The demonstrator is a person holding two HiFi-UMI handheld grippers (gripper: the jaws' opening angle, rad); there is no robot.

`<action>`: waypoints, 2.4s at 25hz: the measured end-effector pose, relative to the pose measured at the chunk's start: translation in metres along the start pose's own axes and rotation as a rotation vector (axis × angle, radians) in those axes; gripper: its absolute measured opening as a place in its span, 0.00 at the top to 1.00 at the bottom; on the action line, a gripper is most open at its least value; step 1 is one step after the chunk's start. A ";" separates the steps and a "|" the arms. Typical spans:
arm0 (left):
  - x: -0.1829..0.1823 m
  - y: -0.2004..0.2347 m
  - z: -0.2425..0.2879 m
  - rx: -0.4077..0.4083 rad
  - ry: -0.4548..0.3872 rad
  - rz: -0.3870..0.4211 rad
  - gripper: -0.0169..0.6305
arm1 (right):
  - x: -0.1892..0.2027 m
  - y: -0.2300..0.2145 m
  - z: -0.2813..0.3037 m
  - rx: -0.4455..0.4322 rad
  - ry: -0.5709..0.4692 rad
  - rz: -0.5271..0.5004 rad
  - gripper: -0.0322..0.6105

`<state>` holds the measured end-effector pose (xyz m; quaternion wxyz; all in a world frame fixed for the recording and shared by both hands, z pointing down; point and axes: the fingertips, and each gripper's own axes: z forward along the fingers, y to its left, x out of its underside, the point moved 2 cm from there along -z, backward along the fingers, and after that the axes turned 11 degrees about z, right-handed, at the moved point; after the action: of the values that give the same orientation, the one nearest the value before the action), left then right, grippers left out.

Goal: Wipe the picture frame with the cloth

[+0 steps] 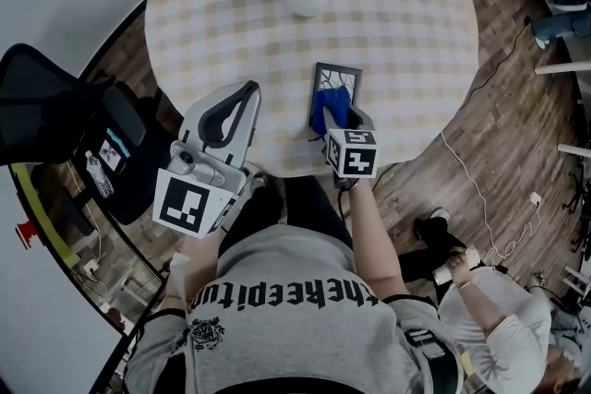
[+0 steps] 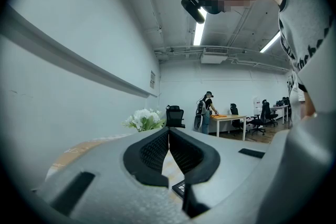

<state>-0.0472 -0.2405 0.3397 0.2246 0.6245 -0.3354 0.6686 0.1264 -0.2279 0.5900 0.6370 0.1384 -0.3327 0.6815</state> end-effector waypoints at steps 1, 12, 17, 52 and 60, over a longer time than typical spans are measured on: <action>0.000 -0.001 0.002 0.004 -0.001 0.000 0.95 | 0.000 -0.003 -0.001 0.004 0.000 0.003 0.73; -0.003 -0.011 0.012 0.028 -0.010 0.001 0.95 | -0.002 -0.024 -0.015 0.026 -0.023 0.014 0.73; -0.004 -0.015 0.015 0.044 -0.016 -0.001 0.95 | -0.001 -0.036 -0.024 0.058 -0.041 0.008 0.73; -0.038 -0.050 -0.022 0.176 -0.109 0.047 0.95 | -0.037 -0.005 -0.126 0.033 -0.418 0.077 0.73; -0.047 -0.060 -0.039 0.208 -0.134 0.057 0.95 | -0.042 0.016 -0.162 0.021 -0.512 0.067 0.73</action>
<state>-0.0251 -0.1666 0.3036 0.1166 0.6780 -0.2963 0.6625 0.1553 -0.1579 0.4401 0.5076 0.3022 -0.4804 0.6483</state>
